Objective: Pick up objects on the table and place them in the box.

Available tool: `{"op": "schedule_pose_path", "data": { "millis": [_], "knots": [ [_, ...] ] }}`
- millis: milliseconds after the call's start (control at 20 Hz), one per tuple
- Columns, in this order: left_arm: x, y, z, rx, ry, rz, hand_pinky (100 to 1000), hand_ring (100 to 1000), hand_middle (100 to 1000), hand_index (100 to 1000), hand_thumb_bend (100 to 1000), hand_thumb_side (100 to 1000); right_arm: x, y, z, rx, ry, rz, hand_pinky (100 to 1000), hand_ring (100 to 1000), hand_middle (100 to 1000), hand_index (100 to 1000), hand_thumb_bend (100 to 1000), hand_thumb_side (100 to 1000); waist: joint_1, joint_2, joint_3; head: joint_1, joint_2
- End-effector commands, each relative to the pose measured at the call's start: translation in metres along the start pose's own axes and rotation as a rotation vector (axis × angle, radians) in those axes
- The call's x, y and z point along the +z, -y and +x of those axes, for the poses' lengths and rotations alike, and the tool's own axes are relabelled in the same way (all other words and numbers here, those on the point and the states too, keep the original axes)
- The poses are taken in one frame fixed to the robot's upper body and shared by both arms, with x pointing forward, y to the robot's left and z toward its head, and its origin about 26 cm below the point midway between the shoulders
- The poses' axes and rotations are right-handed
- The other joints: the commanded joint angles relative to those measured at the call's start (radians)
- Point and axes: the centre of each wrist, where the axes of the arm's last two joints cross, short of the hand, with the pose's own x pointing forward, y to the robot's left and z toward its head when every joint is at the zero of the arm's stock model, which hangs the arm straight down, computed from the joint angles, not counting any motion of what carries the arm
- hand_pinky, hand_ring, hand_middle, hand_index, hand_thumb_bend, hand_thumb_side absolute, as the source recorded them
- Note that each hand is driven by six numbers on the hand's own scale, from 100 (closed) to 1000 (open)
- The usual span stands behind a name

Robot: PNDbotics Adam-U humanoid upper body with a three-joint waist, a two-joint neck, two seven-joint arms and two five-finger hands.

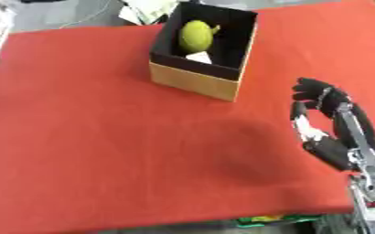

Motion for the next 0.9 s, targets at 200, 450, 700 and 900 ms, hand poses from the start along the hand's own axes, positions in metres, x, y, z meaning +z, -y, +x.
{"op": "schedule_pose_path", "data": {
  "millis": [200,450,700,900],
  "knots": [
    [0.041,-0.009,0.006,0.047,-0.034,0.143,623,628,611,746,272,382,-0.002,0.006,0.003,0.015,0.012,-0.025,699,747,740,862,100,512,-0.012,-0.013,0.031,-0.010,0.005],
    [0.078,0.020,-0.012,0.105,-0.163,0.162,610,618,600,740,222,446,-0.003,0.005,0.004,0.012,0.015,-0.028,698,747,741,862,100,512,-0.020,-0.010,0.040,-0.012,0.005],
    [0.105,0.044,-0.028,0.126,-0.253,0.102,607,619,600,741,203,478,-0.004,0.005,0.004,0.010,0.017,-0.032,698,747,741,862,100,510,-0.022,-0.009,0.046,-0.009,0.005],
    [0.121,0.062,-0.034,0.169,-0.298,0.069,606,620,599,736,186,504,-0.005,0.006,0.005,0.010,0.022,-0.029,698,747,741,861,100,500,-0.025,-0.010,0.054,-0.018,0.005]
  ]
}}
